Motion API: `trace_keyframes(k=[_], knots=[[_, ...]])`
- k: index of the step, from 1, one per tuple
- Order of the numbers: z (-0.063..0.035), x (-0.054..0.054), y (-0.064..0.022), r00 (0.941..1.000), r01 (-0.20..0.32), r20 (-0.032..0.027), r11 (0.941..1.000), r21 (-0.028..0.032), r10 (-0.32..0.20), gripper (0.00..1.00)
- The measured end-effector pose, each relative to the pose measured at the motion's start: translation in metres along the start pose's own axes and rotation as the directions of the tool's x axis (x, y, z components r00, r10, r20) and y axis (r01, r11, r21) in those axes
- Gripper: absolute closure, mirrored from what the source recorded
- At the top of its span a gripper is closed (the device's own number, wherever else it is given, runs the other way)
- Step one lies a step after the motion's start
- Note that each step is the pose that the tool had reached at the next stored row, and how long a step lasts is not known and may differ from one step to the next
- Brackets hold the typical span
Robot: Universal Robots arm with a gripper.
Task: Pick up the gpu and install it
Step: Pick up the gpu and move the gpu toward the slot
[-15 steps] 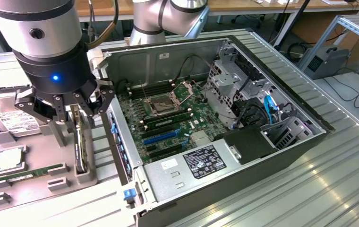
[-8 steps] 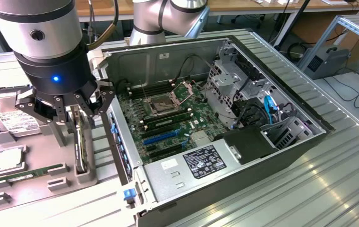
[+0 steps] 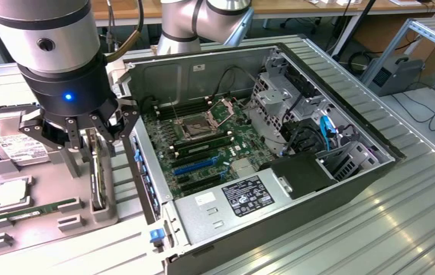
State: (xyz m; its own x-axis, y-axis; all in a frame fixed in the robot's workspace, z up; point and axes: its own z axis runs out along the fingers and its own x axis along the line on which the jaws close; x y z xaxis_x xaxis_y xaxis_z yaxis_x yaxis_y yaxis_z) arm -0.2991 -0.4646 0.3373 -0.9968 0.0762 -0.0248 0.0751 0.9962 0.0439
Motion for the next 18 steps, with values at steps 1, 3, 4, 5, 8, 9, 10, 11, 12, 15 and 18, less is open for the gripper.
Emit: trace_keyframes(k=[1, 3, 4, 5, 8, 9, 10, 11, 12, 15, 18], knots=[[0.0002, 0.0, 0.0, 1.0, 0.0, 0.0, 1.0, 0.0, 0.0, 0.58], [0.0007, 0.0, 0.0, 1.0, 0.0, 0.0001, 1.0, -0.0001, 0.0, 0.58], [0.0009, 0.0, 0.0, 1.0, 0.0, 0.0001, 1.0, 0.0, 0.0, 0.58], [0.0012, 0.0001, 0.0, 1.0, 0.0, 0.0, 1.0, 0.0, 0.0, 0.58], [0.002, 0.0001, -0.0001, 1.0, 0.0, 0.0, 1.0, 0.0, 0.0, 0.58], [0.0022, 0.0001, -0.0001, 1.0, 0.0, 0.0001, 1.0, 0.0, 0.0, 0.58], [0.0024, 0.0001, -0.0001, 1.0, 0.0, 0.0, 1.0, 0.0, 0.0, 0.58], [0.0027, 0.0001, -0.0001, 1.0, 0.0, 0.0, 1.0, 0.0, 0.0, 0.58], [0.0029, 0.0001, -0.0001, 1.0, 0.0, 0.0, 1.0, 0.0, 0.0, 0.58], [0.0036, 0.0001, -0.0002, 1.0, 0.0, 0.0, 1.0, 0.0, 0.0, 0.58], [0.0043, 0.0001, -0.0002, 1.0, 0.0, 0.0001, 1.0, 0.0, 0.0, 0.58]])
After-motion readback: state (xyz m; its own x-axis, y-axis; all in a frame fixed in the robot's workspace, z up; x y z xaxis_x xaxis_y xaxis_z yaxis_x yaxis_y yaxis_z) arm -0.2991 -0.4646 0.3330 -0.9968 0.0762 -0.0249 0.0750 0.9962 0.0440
